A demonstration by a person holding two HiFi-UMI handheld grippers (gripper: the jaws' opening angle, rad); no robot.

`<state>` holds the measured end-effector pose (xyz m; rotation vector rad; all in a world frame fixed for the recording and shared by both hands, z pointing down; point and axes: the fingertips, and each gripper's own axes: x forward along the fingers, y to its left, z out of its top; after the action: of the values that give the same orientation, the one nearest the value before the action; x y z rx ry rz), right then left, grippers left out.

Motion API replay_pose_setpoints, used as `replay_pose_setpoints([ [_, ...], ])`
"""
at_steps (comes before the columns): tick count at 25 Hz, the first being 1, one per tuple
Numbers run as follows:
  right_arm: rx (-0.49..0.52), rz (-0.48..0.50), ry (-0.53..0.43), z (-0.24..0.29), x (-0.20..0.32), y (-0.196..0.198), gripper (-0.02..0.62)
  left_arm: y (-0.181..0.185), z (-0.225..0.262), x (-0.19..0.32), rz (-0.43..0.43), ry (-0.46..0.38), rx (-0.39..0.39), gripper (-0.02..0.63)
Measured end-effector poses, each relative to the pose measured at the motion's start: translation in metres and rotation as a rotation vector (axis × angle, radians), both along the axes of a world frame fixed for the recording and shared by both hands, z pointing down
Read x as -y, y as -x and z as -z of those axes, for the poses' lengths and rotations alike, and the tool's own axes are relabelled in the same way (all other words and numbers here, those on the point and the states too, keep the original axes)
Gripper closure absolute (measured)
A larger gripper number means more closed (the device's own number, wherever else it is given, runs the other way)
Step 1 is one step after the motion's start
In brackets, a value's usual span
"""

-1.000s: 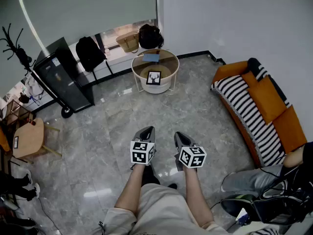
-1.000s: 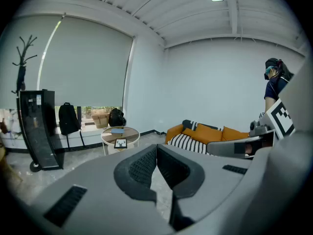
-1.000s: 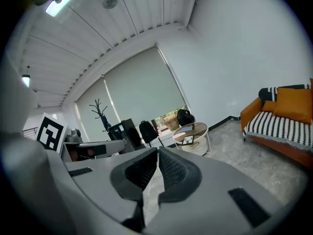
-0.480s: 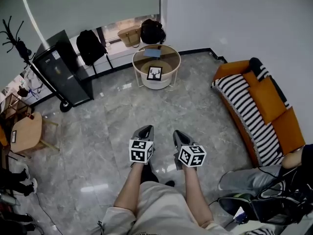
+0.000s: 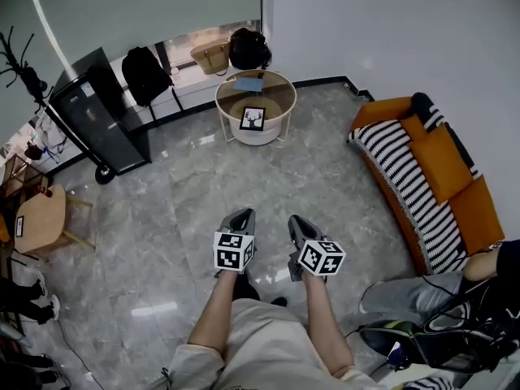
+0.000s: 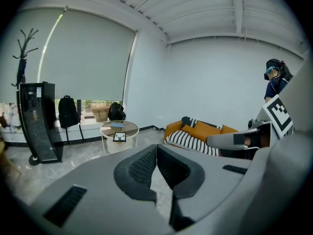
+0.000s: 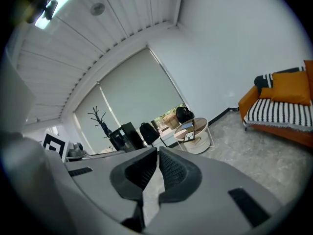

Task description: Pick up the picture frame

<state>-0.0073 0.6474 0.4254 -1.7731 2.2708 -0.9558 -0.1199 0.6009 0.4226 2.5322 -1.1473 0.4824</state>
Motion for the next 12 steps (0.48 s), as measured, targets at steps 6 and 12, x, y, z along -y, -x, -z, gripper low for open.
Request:
replay_pose_setpoints([
  [6,0.000,0.031,0.036,-0.011,0.017,0.013,0.552,0.021,-0.006,0.020,0.042,0.026,-0.005,0.586],
  [12,-0.014,0.074,0.059,-0.017,0.048,0.029,0.552,0.035,-0.013,0.048,0.062,0.052,-0.013,0.586],
])
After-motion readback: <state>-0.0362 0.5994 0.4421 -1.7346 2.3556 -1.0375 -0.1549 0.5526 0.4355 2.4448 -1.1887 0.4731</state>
